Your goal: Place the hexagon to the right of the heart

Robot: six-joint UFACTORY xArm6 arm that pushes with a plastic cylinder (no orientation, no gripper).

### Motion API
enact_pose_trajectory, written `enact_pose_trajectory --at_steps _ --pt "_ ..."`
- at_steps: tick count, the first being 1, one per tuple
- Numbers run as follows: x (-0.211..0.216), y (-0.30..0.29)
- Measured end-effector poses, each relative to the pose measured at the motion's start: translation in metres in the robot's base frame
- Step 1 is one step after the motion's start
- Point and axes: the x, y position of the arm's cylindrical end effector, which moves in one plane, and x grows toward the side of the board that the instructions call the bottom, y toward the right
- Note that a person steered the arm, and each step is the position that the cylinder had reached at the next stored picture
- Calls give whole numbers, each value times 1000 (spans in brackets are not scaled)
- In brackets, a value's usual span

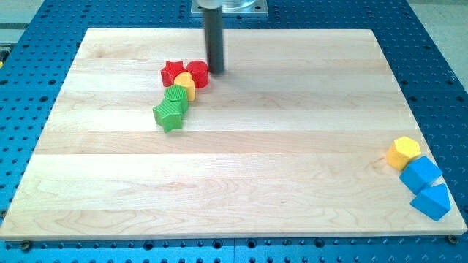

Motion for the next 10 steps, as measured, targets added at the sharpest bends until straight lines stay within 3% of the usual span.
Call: enact_pose_trajectory --at_steps 1,2,3,4,5,7,10 --pt "1 104" --pt "36 224" --pt "104 325" --pt "180 338" --pt "230 314" --pt "218 217" --pt "221 296"
